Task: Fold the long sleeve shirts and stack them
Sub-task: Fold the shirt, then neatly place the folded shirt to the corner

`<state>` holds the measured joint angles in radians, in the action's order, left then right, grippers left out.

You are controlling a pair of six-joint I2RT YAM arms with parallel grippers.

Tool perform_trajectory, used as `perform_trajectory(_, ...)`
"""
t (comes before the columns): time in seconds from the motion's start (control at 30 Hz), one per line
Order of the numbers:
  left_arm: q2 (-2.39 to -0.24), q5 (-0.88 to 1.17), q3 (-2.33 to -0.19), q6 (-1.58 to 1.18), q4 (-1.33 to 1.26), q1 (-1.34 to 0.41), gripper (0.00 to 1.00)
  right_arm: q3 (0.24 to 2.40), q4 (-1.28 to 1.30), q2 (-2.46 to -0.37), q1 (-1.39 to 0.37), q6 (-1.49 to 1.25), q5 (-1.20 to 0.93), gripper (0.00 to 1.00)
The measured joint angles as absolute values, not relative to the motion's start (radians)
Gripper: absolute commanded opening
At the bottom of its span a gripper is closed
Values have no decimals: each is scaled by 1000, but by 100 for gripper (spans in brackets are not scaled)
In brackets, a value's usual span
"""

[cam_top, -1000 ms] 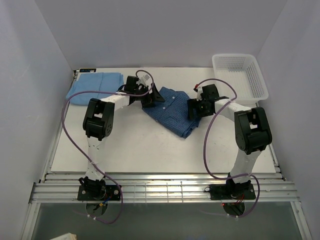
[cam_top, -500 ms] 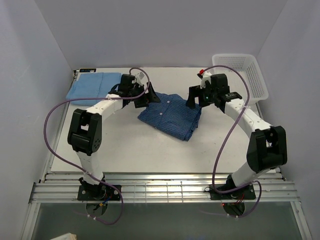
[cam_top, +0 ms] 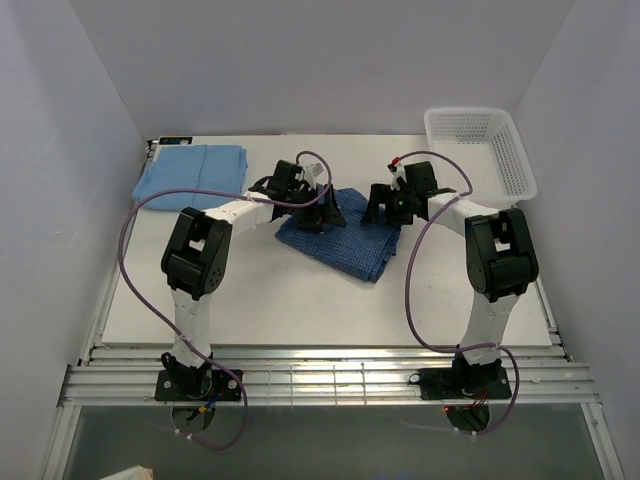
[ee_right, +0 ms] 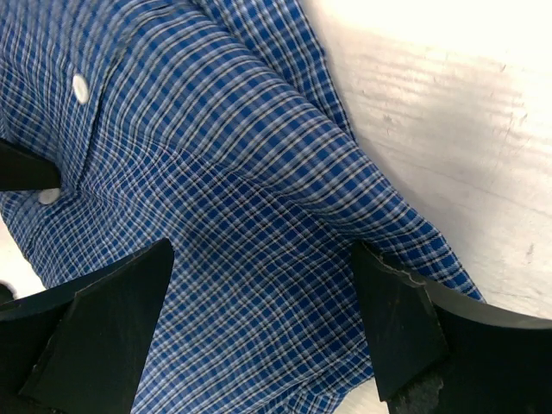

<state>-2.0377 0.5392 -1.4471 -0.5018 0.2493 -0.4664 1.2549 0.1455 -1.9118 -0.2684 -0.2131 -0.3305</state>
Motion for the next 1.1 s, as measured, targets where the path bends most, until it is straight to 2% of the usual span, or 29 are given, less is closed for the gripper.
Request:
perform_trajectory(0.23, -2087, 558, -1452, -456, 279, -462, 98, 1218, 103, -1911, -252, -245, -370, 90)
perform_trajectory(0.37, -2087, 550, -1507, -406, 343, -471, 98, 1187, 114, -1845, -238, -256, -381, 90)
perform_trajectory(0.77, -2085, 451, -1782, -244, 524, -641, 98, 1008, 235, -1246, -91, -328, -248, 90)
perform_trajectory(0.97, -2195, 371, -1996, -194, 599, -764, 98, 944, 368, -1065, -11, -310, -188, 90)
perform_trajectory(1.1, -2310, 330, -2055, -193, 630, -805, 98, 933, 410, -981, -12, -305, -220, 90)
